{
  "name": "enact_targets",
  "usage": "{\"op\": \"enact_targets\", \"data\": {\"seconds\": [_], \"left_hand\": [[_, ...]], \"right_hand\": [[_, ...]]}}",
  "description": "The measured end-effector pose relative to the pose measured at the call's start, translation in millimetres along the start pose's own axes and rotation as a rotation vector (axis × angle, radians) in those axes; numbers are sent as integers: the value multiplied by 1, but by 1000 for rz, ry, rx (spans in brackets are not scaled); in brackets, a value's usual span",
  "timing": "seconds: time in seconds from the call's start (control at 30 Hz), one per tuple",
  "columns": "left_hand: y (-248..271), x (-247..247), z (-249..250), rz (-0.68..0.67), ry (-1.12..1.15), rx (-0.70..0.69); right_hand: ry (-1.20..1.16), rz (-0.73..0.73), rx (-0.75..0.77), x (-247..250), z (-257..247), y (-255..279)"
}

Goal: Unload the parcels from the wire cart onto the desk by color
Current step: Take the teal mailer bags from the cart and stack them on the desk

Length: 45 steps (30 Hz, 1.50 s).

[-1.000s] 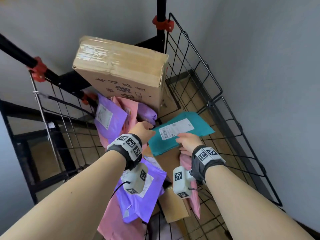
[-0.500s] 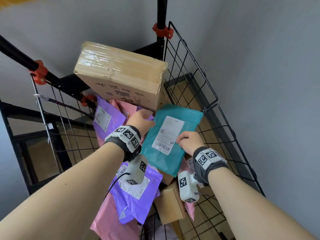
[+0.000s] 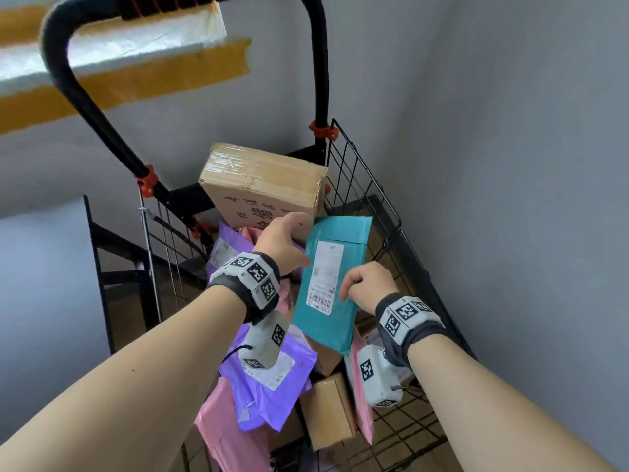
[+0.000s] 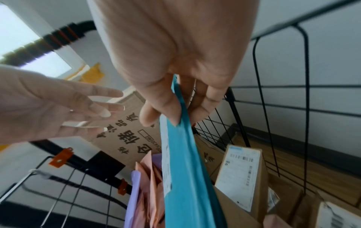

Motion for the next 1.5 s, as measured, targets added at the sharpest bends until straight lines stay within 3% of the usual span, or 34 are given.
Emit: {"op": "enact_targets", "data": {"seconds": [0.3, 0.53, 0.7, 0.93, 1.03, 1.13, 1.23, 1.4, 1.5], "left_hand": [[45, 24, 37, 122, 41, -35], [89, 54, 46, -97, -256, -113], [149, 92, 21, -92, -348, -161], [252, 176, -43, 205, -290, -82], [303, 212, -84, 333, -217, -11], [353, 247, -128, 470, -102, 53], [399, 282, -169, 632, 48, 109], [468, 332, -219, 820, 168, 191], [501, 359, -249, 905, 205, 235]], "right_hand": [[9, 89, 88, 13, -18, 66], [52, 183, 186, 18, -61, 119], [58, 227, 268, -15, -105, 161], [-140, 484, 367, -87, -182, 224], [-356, 525, 253, -118, -206, 241], [-520, 464, 102, -154, -225, 253], [-518, 314, 57, -202, -249, 270], [-493, -114, 11, -287, -305, 297], [-537, -246, 31, -327, -349, 316]]}}
Point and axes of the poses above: each hand's wrist, its own y-axis away from the middle knuckle, its own x-axis out of the back of the hand, z = x × y, the point moved 2 cm from there along -y, towards the middle knuckle, and after that the axes turned 9 degrees about -x, right-handed, at the moved point
